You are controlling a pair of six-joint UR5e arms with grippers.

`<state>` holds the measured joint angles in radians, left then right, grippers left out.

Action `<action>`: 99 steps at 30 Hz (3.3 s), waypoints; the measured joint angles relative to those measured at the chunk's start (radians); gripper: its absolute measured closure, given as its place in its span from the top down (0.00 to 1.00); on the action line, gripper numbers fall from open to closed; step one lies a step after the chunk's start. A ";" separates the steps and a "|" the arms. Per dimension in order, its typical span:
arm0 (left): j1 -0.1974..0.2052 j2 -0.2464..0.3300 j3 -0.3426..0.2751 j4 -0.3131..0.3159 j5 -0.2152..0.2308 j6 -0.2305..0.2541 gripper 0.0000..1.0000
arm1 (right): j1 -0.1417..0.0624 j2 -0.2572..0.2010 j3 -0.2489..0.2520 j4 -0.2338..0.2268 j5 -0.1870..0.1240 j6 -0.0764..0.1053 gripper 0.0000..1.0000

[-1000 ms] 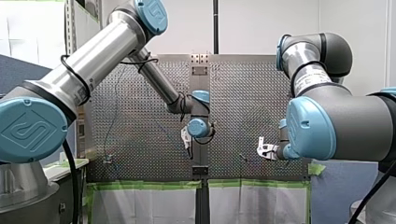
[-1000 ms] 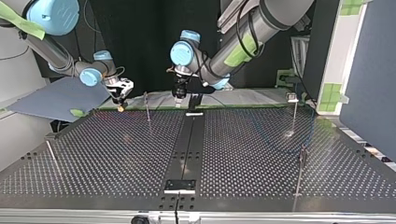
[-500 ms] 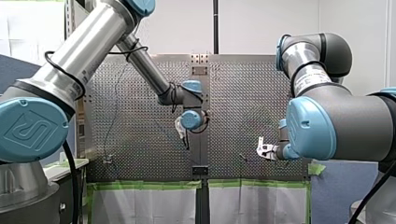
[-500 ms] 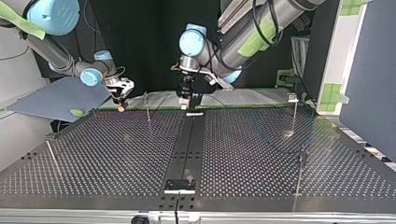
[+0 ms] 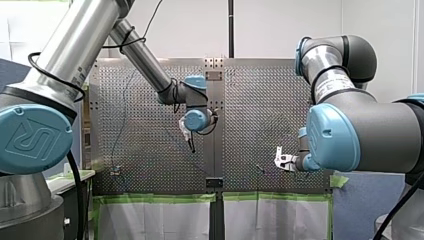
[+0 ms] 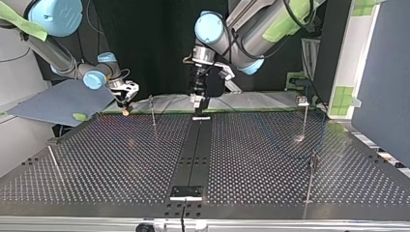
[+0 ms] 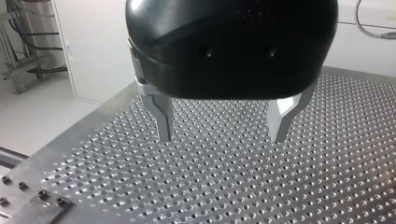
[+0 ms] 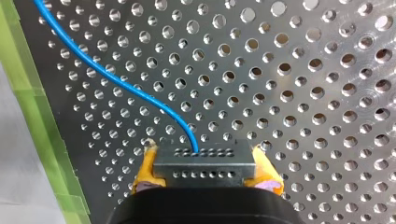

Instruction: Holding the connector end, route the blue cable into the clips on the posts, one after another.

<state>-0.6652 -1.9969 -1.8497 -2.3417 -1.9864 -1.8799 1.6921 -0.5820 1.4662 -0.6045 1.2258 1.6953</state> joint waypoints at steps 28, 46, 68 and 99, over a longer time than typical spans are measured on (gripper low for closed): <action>-0.012 0.237 -0.268 -0.076 0.001 0.010 1.00 | -0.041 -0.050 0.051 0.058 0.037 -0.113 0.00; -0.012 0.239 -0.426 -0.070 -0.002 0.092 1.00 | -0.052 -0.211 0.166 -0.025 0.015 -0.028 0.00; -0.012 0.238 -0.431 -0.067 -0.002 0.099 1.00 | -0.052 -0.223 0.167 -0.026 0.011 -0.026 0.00; -0.012 0.238 -0.431 -0.067 -0.002 0.099 1.00 | -0.052 -0.223 0.167 -0.026 0.011 -0.026 0.00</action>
<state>-0.6769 -1.7584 -2.2807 -2.4085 -1.9887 -1.7809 1.6406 -0.8046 1.6331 -0.6306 1.2365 1.6693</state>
